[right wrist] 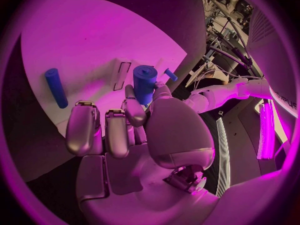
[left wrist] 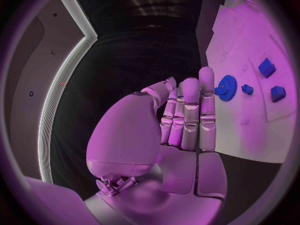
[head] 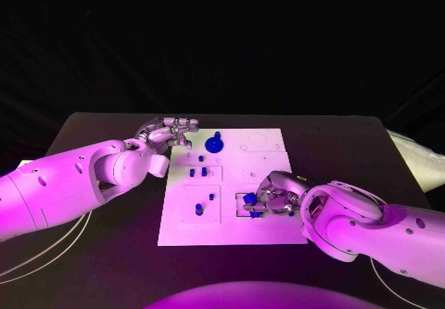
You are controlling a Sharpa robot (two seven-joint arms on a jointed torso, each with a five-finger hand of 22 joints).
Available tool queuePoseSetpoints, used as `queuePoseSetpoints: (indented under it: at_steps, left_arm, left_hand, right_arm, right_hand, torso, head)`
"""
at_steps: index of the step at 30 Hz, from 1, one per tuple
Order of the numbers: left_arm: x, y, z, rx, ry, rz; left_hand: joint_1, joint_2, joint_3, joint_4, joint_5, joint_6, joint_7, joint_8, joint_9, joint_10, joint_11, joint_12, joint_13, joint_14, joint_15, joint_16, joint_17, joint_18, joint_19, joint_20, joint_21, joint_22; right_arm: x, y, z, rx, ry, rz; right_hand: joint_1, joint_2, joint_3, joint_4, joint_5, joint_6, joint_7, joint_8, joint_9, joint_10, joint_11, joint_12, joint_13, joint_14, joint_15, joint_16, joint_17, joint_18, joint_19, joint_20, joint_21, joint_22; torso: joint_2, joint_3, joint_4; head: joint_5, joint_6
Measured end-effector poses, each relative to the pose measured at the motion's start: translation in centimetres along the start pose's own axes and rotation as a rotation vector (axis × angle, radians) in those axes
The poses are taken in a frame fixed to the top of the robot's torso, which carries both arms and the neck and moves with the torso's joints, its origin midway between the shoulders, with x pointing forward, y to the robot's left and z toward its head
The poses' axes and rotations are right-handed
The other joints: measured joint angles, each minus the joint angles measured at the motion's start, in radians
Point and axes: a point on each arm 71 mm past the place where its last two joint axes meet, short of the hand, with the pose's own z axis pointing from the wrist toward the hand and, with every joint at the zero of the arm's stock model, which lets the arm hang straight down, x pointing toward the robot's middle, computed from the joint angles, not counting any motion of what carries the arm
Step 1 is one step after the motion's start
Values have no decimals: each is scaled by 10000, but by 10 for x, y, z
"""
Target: Assemble the parts on the task board
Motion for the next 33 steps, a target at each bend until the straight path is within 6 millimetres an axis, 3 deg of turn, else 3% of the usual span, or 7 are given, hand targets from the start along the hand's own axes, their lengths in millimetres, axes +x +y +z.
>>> queuePoseSetpoints:
  at_steps: [3,6,11,14,27,31,33]
  left_arm:
    - [0,0,0,-7,3,-1]
    - [0,0,0,-14,7,-2]
    - [0,0,0,-19,14,-3]
    - [0,0,0,-22,18,-4]
    - [0,0,0,-34,25,-6]
    - [0,0,0,-37,23,-5]
    - [0,0,0,-38,23,-5]
  left_hand:
    - [0,0,0,0,0,0,0,0,0,0,0,50,0,0,0,0,-8,-1,0,0,0,1]
    - [0,0,0,0,0,0,0,0,0,0,0,50,0,0,0,0,-8,0,0,0,0,1]
    - [0,0,0,0,0,0,0,0,0,0,0,50,-1,0,0,0,-7,0,0,0,0,1]
    - [0,0,0,0,0,0,0,0,0,0,0,50,-2,0,0,0,-7,-1,0,0,0,1]
    - [0,0,0,0,0,-38,38,0,0,-37,-36,50,-2,0,0,0,-6,0,0,0,0,1]
    - [0,0,0,0,0,-38,38,0,0,-37,-36,50,-3,0,0,0,-6,0,0,0,0,1]
    - [0,0,0,0,0,-38,38,0,0,-37,-36,50,-3,0,0,0,-6,-1,0,0,0,1]
  right_arm:
    - [0,1,2,3,-21,-186]
    - [0,2,3,-30,-80,-381]
    - [0,4,5,-119,-204,-616]
    - [0,4,5,-146,-290,-742]
    - [-1,5,5,-231,-464,-1030]
    - [-1,6,5,-254,-435,-1090]
    - [-1,6,5,-263,-411,-1118]
  right_hand:
    - [-124,9,-141,7,-239,46,-15,16,66,1,-1,-103,-47,0,0,0,-44,0,0,0,0,-23]
    - [-479,22,-421,17,-887,76,-43,-11,178,-45,-60,-297,-133,0,0,-78,-114,0,0,0,0,-57]
    - [-1280,-491,-690,47,-2088,-48,1,-9,290,-222,-2,-662,-341,0,0,-153,-208,0,0,0,-70,-127]
    - [-1598,-810,-445,60,-2396,-110,-9,-9,358,-275,19,-916,-507,0,0,-155,-237,0,0,1,-70,-147]
    - [-1755,-759,-132,39,-2263,-110,-9,-9,455,-345,19,-1003,-508,0,0,-195,-260,1,0,1,-70,-104]
    - [-889,-115,220,-227,-1105,-73,-45,-6,576,-138,-45,-690,-208,-1,0,-195,-147,1,0,1,-59,72]
    - [-494,23,337,-344,-743,-45,-73,44,611,-88,-92,-584,-102,19,-19,-195,-62,1,44,-42,9,149]
  torso:
    - [1,1,-7]
    - [1,12,-12]
    - [0,17,-13]
    - [-4,17,-17]
    - [-4,16,-23]
    - [-4,14,-18]
    - [-4,13,-18]
  head:
    - [21,-2]
    - [35,-3]
    - [36,-3]
    - [35,3]
    - [25,-2]
    - [24,-12]
    - [23,-14]
